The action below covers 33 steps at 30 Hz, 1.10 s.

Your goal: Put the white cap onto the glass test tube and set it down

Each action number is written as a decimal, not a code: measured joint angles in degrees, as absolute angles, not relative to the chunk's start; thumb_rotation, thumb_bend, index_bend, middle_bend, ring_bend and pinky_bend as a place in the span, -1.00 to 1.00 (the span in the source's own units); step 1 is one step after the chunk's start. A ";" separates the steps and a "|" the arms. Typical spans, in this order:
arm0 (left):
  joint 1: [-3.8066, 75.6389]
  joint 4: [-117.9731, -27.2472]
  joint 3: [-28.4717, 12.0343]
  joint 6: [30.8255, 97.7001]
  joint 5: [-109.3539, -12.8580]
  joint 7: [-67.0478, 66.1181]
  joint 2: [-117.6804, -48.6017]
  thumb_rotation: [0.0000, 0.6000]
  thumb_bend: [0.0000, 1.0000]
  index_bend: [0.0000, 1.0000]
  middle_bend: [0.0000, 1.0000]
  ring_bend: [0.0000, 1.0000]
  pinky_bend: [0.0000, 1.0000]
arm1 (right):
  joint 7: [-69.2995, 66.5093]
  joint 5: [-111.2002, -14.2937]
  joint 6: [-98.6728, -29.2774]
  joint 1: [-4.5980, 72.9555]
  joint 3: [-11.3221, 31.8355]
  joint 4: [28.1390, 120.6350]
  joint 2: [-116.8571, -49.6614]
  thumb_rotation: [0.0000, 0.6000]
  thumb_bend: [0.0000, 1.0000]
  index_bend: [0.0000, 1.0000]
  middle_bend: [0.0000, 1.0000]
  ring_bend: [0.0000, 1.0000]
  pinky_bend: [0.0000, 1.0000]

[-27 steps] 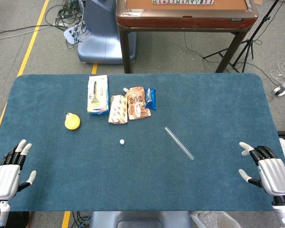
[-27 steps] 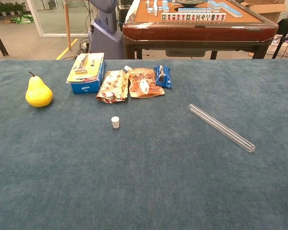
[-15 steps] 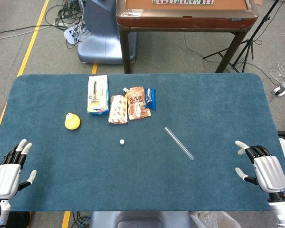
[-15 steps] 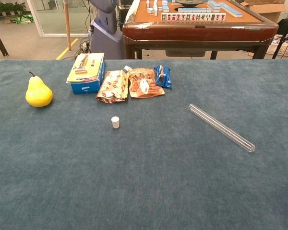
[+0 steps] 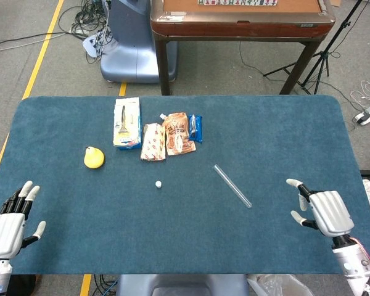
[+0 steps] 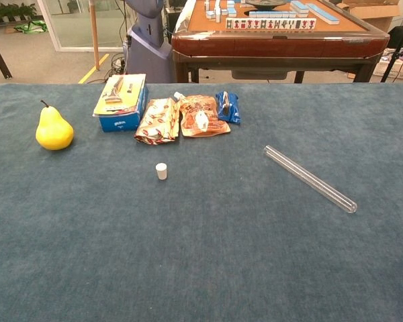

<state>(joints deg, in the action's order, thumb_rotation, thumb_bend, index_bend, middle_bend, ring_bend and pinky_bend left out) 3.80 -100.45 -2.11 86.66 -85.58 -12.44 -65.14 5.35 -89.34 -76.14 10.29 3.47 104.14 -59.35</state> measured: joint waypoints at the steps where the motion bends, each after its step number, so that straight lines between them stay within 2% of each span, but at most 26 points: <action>1: 3.77 -100.42 -2.11 86.69 -85.53 -12.41 -65.15 1.00 -0.38 -1.00 -1.00 -0.96 -0.73 | 5.87 -88.86 -75.10 10.94 3.71 104.40 -59.38 1.00 -0.57 -0.42 0.83 0.94 0.97; 4: 3.73 -100.32 -2.12 86.68 -85.39 -12.30 -65.16 1.00 -0.38 -1.00 -1.00 -0.96 -0.73 | 7.21 -86.83 -71.02 13.40 4.54 105.21 -59.54 1.00 -0.33 -0.42 0.99 1.00 1.00; 9: 3.78 -100.19 -2.04 86.38 -85.19 -12.55 -65.22 1.00 -0.38 -1.00 -1.00 -0.96 -0.73 | 8.92 -81.78 -62.45 18.65 6.10 105.78 -60.28 1.00 0.30 -0.42 1.00 1.00 1.00; 11: 3.82 -100.18 -2.03 86.21 -85.04 -12.67 -65.27 1.00 -0.38 -1.00 -1.00 -0.96 -0.73 | 9.98 -79.50 -58.82 21.08 6.64 105.72 -60.89 1.00 0.62 -0.42 1.00 1.00 1.00; 14: 3.95 -100.14 -2.04 85.97 -84.90 -12.85 -65.37 1.00 -0.38 -1.00 -1.00 -0.96 -0.73 | 11.41 -76.15 -53.96 24.61 7.32 105.29 -62.15 1.00 0.93 -0.42 1.00 1.00 1.00; 16: 4.03 -100.09 -2.05 85.79 -84.80 -12.93 -65.47 1.00 -0.38 -1.00 -1.00 -0.96 -0.73 | 12.16 -74.09 -51.41 26.74 7.70 104.74 -63.14 1.00 1.00 -0.42 1.00 1.00 1.00; 20: 4.22 -99.89 -2.03 85.35 -84.58 -13.02 -65.66 1.00 -0.38 -1.00 -1.00 -0.96 -0.73 | 14.18 -69.39 -47.48 30.84 8.33 102.55 -65.85 1.00 1.00 -0.41 1.00 1.00 1.00; 33: 4.88 -99.13 -2.06 84.22 -84.14 -13.00 -66.37 1.00 -0.38 -1.00 -1.00 -0.96 -0.73 | 18.81 -54.78 -41.68 38.72 8.56 94.37 -72.41 1.00 1.00 -0.41 1.00 1.00 1.00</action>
<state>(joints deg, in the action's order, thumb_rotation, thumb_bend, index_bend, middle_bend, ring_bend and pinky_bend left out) 4.88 -99.13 -2.06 84.22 -84.14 -13.00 -66.37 18.81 -54.78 -41.68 38.72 8.56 94.37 -72.41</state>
